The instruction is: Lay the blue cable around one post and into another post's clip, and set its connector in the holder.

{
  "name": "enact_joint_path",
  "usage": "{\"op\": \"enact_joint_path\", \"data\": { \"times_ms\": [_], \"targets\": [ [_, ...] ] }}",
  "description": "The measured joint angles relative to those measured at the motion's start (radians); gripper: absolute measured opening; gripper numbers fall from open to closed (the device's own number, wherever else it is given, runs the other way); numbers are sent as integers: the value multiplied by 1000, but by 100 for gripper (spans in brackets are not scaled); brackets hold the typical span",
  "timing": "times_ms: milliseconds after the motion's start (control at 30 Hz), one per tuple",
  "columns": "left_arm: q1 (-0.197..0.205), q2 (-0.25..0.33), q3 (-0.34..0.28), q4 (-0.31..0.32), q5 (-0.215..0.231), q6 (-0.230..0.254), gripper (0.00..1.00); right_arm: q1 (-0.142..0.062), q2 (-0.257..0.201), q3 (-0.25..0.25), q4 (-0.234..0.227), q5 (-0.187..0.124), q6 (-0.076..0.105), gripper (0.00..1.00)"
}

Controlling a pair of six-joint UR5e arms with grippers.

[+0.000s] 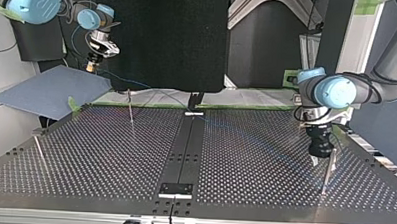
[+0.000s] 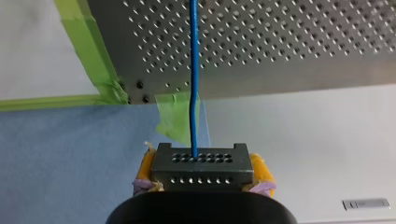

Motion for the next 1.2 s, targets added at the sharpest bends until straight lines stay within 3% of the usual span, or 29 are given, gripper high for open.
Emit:
{"op": "enact_joint_path", "data": {
  "times_ms": [233,467,667,800,1033,1200],
  "targets": [
    [0,0,0,0,-1,0,100,7,0,0,-7,-53,-30,0],
    [0,0,0,3,-1,2,100,0,-4,-4,-41,-119,-53,0],
    [-1,0,0,1,-1,9,100,2,-31,-4,-35,-168,-75,0],
    [-3,0,0,0,-1,10,100,4,-55,-4,-18,-197,-77,0],
    [-7,0,0,-1,-1,13,100,1,-62,-5,-10,-219,-71,0],
    [-10,0,0,-8,-10,19,100,0,-63,-20,-1,-239,-56,0]
  ]
}}
